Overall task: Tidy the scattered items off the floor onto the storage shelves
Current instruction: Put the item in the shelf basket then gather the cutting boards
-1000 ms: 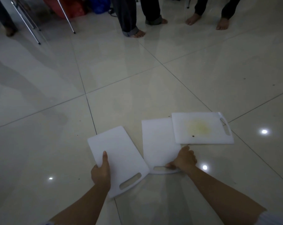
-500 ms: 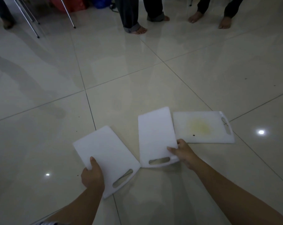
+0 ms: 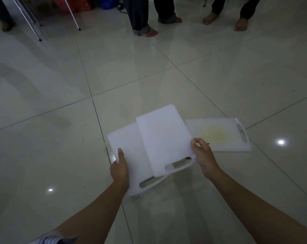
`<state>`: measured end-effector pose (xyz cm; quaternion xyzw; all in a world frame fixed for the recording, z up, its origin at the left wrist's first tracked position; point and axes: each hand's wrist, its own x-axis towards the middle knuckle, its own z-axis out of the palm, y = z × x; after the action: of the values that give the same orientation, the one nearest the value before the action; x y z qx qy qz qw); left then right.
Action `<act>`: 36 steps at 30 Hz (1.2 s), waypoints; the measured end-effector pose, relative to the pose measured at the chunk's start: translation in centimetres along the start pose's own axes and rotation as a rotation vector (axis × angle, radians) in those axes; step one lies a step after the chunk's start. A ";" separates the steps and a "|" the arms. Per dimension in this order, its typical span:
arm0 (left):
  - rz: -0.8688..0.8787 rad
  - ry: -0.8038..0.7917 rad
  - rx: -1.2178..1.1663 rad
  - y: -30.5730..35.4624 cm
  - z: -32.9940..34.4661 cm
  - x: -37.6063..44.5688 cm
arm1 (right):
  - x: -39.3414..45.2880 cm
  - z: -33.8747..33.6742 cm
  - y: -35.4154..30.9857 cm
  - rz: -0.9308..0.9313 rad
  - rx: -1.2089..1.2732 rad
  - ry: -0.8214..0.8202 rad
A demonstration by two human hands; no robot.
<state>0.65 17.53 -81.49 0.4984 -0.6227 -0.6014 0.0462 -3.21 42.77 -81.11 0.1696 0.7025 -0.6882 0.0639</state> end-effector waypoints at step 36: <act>0.208 -0.175 0.044 -2.5 9.0 -2.0 | 1.0 -9.1 10.4 -0.106 -1.370 0.200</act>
<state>-2.81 25.77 -84.84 0.3778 -0.6856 -0.6208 0.0428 0.52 51.89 -90.89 0.1192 0.9885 -0.0727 0.0577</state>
